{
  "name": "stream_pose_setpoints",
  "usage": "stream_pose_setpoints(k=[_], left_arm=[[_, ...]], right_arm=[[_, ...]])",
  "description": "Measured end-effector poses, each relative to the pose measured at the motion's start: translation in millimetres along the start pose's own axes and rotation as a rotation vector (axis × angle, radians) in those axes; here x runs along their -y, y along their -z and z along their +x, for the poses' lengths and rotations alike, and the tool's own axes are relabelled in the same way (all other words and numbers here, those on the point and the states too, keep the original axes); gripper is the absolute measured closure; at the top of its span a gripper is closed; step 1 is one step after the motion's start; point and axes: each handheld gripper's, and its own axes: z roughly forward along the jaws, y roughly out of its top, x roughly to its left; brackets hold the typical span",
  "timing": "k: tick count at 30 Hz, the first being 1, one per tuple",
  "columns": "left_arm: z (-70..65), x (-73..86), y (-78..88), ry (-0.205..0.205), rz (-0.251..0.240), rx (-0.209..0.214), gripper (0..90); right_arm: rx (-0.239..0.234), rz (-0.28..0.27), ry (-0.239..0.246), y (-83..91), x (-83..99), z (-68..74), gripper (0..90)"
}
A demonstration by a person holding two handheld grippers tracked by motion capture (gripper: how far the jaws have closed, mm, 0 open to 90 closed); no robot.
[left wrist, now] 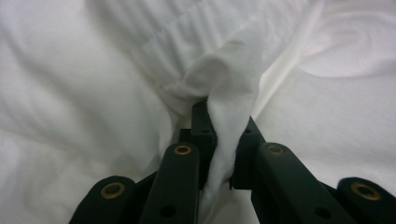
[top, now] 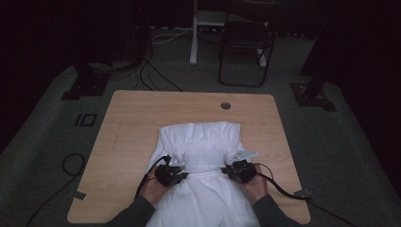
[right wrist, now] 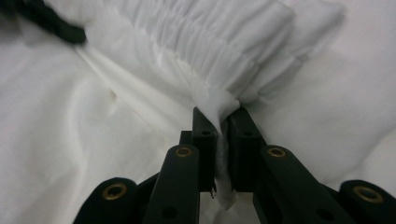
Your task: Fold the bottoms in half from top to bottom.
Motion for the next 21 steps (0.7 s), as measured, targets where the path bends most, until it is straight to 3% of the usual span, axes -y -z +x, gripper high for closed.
stream_pose_setpoints(k=[2, 7, 9, 12, 13, 15, 21], left_arm=[[7.9, -5.7, -1.9, -0.034, 0.015, -0.048, 83.7], [32.1, -20.3, -8.8, -0.049, 0.040, -0.155, 83.6], [37.6, -24.5, -11.4, -0.032, 0.040, -0.168, 83.5], [36.7, -27.6, -13.3, -0.032, 0.034, -0.152, 83.5], [36.8, -27.7, -14.2, -0.047, 0.031, -0.151, 83.5], [41.0, -29.0, -16.4, -0.040, 0.020, -0.152, 83.5], [64.5, -42.9, -27.0, -0.026, 0.015, -0.219, 83.4]], right_arm=[[-0.035, -0.008, -0.024, -3.9, -1.4, 0.1, 82.0], [-0.030, -0.002, -0.020, -22.7, -14.5, 4.7, 81.9], [-0.012, -0.003, -0.001, -32.3, -20.3, 0.0, 82.4], [0.056, -0.005, 0.015, -40.2, -31.5, -15.7, 82.8], [0.063, -0.008, -0.003, -42.4, -34.8, -23.1, 82.8], [0.056, -0.009, -0.050, -46.6, -41.0, -35.2, 82.8], [0.101, -0.001, -0.043, -61.3, -59.3, -42.1, 82.8]])
